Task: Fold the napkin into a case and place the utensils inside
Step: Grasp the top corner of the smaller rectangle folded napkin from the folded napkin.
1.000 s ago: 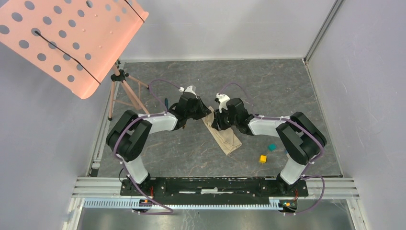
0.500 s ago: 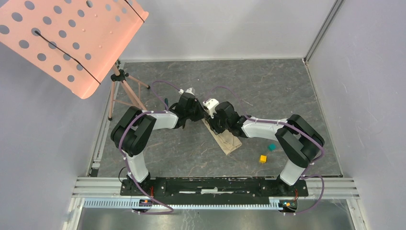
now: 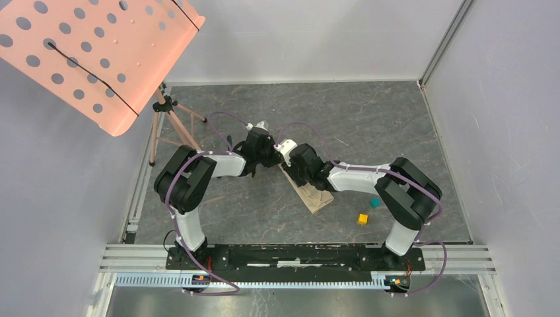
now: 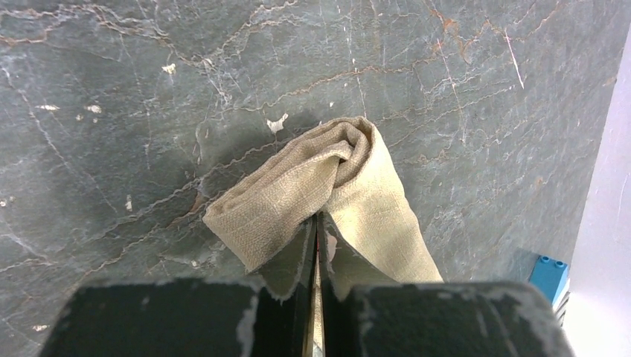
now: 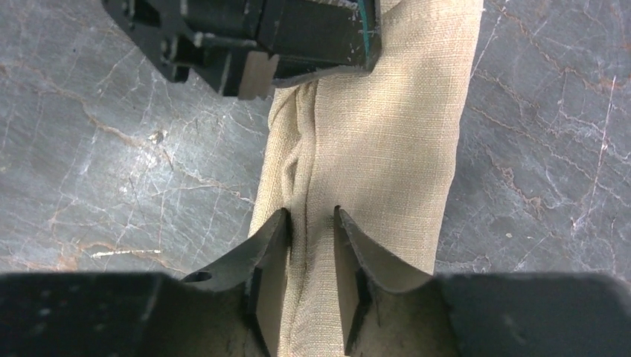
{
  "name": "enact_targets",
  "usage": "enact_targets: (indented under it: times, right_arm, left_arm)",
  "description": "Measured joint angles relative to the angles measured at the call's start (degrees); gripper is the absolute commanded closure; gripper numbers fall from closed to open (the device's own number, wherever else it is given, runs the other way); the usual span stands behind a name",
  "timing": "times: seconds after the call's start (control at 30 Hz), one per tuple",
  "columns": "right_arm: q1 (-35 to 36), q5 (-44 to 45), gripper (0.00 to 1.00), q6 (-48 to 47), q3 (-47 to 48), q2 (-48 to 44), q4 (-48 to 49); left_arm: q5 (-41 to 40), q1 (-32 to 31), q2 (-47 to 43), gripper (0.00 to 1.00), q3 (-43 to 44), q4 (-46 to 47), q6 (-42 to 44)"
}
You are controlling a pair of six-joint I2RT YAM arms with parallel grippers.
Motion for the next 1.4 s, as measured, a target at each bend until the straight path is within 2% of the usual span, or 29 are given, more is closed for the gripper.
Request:
enact_targets:
  times: [0.07, 0.2, 0.27, 0.43, 0.5, 0.53, 0.6, 0.7, 0.8, 0.93, 1.07, 1.17, 1.3, 1.4]
  right_arm:
    - [0.1, 0.8, 0.83, 0.1, 0.5, 0.5, -0.5]
    - [0.2, 2.0, 0.95, 0.5, 1.0, 0.7, -1.6]
    - [0.3, 2.0, 0.98, 0.8, 1.0, 0.5, -2.1]
    - [0.4, 1.1, 0.97, 2.1, 0.4, -1.2, -2.6]
    - [0.4, 0.7, 0.95, 2.8, -0.4, -1.6, -2.1]
    - [0.4, 0.4, 0.91, 3.2, -0.6, -1.5, -2.0]
    - [0.3, -0.6, 0.74, 3.9, -0.6, -1.0, -1.6]
    - [0.2, -2.3, 0.61, 5.2, -0.7, -0.6, -1.3]
    - [0.0, -3.6, 0.57, 6.0, -0.7, -0.8, -1.2]
    - [-0.9, -5.1, 0.55, 7.2, -1.4, -2.7, -0.9]
    - [-2.7, -6.1, 0.61, 8.8, -1.6, -5.1, 1.5]
    - [-5.2, -7.2, 0.70, 11.3, -1.6, -5.5, 5.4]
    - [-7.5, -8.8, 0.82, 13.9, -1.4, -4.3, 9.7]
    - [-7.8, -10.3, 0.85, 15.3, 0.1, -0.8, 11.8]
  left_arm:
    - [0.3, 0.1, 0.2, 0.92, 0.1, 0.0, 0.0]
    - [0.8, 0.3, 0.4, 0.94, 0.3, 0.0, 0.0]
    - [0.9, 0.4, 0.5, 0.95, 0.5, -0.3, 0.0]
    - [1.5, 0.5, 0.9, 0.97, 0.9, -0.6, 0.0]
    - [2.0, 0.5, 0.9, 0.97, 1.0, -0.7, 0.0]
    - [2.3, 0.5, 0.9, 0.97, 1.0, -0.8, 0.0]
    - [2.5, 0.5, 0.9, 0.95, 1.1, -1.0, 0.0]
    - [2.9, 0.6, 0.7, 0.82, 1.2, -1.4, 0.0]
    - [4.1, 0.9, -0.5, 0.68, 1.2, -2.5, 0.1]
    - [5.3, 1.1, -5.1, 0.61, 1.2, -3.7, 0.3]
    - [4.0, 1.3, -11.8, 0.60, 0.5, -4.9, 1.3]
    - [1.8, 1.7, -14.9, 0.60, -0.8, -5.6, 1.4]
    - [0.8, 3.7, -14.8, 0.62, -3.4, -5.6, 1.4]
    - [0.7, 4.9, -13.1, 0.62, -5.3, -5.5, 1.3]
